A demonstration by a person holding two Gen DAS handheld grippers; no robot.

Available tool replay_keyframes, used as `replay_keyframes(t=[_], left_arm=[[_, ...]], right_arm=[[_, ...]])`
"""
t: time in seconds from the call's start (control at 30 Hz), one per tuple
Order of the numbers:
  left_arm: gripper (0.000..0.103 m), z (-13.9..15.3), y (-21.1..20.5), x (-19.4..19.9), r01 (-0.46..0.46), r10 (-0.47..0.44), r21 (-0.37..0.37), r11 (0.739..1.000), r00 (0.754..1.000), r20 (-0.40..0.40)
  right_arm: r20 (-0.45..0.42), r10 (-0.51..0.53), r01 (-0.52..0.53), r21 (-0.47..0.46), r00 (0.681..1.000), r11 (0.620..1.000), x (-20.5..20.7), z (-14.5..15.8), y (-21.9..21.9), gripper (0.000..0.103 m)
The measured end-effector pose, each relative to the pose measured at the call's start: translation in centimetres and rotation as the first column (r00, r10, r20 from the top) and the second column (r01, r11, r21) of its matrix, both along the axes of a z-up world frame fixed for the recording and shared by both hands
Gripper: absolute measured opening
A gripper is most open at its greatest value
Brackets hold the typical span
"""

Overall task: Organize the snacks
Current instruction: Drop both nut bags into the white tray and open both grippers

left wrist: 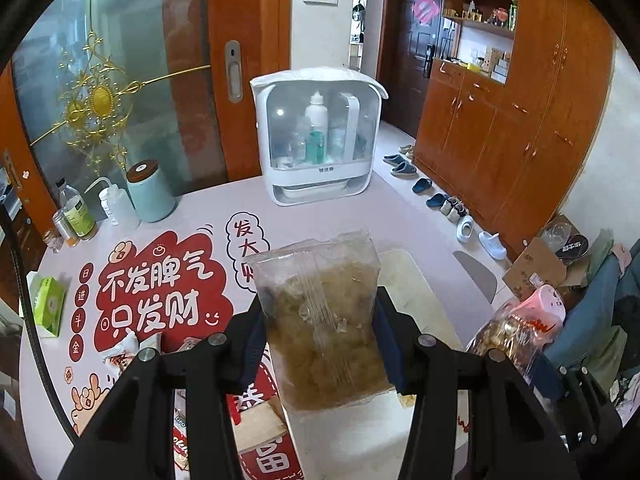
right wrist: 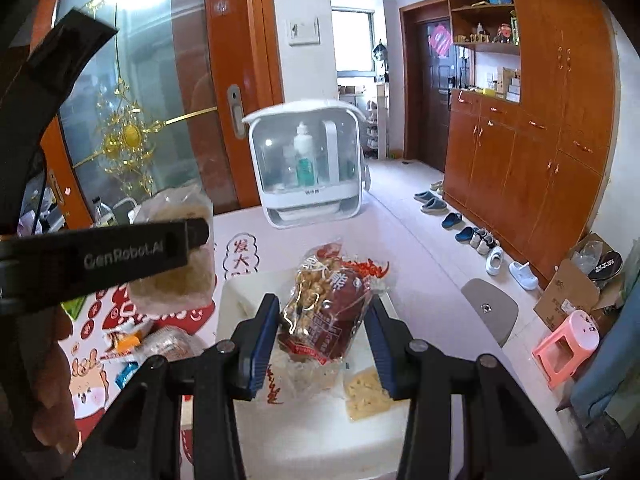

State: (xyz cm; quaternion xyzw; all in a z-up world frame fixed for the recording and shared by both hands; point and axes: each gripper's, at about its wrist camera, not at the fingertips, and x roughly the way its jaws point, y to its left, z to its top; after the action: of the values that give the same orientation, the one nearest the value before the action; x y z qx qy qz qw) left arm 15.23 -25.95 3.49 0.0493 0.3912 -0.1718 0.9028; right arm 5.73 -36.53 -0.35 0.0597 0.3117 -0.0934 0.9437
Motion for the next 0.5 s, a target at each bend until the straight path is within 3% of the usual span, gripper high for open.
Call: replay_keyframes(t=[0.33, 0.4, 0.43, 0.47, 0.5], left_arm=[[0.05, -1.4, -1.7, 1.0, -0.021, 0.022, 0.052, 0.998, 1.0, -0.011], [0.062, -1.7, -1.8, 1.2, -0.032, 0.033, 0.066, 0.997, 0.999, -0.013], [0.081, -1.7, -1.7, 1.1, -0.039, 0.04, 0.067, 0.997, 0.999, -0.006], [0.093, -1.6, -1.7, 1.1, -0.047, 0.047, 0.067, 0.997, 0.999, 0.002], [0.095, -1.4, -1.5, 0.8, -0.062, 0.06, 0.065, 0.996, 0.998, 0.029]], right_arm=[[-0.089, 0.027, -0.027, -0.004, 0.996, 1.0, 1.3, -2.1, -0.5, 0.044], [-0.088, 0.04, -0.041, -0.005, 0.995, 0.999, 1.3, -2.2, -0.4, 0.045], [-0.088, 0.044, -0.044, -0.006, 0.995, 0.999, 1.3, -2.3, -0.5, 0.047], [-0.09, 0.041, -0.042, -0.011, 0.995, 0.999, 1.3, -2.4, -0.5, 0.048], [-0.092, 0.034, -0.036, -0.017, 0.995, 0.999, 1.3, -2.4, -0.5, 0.054]])
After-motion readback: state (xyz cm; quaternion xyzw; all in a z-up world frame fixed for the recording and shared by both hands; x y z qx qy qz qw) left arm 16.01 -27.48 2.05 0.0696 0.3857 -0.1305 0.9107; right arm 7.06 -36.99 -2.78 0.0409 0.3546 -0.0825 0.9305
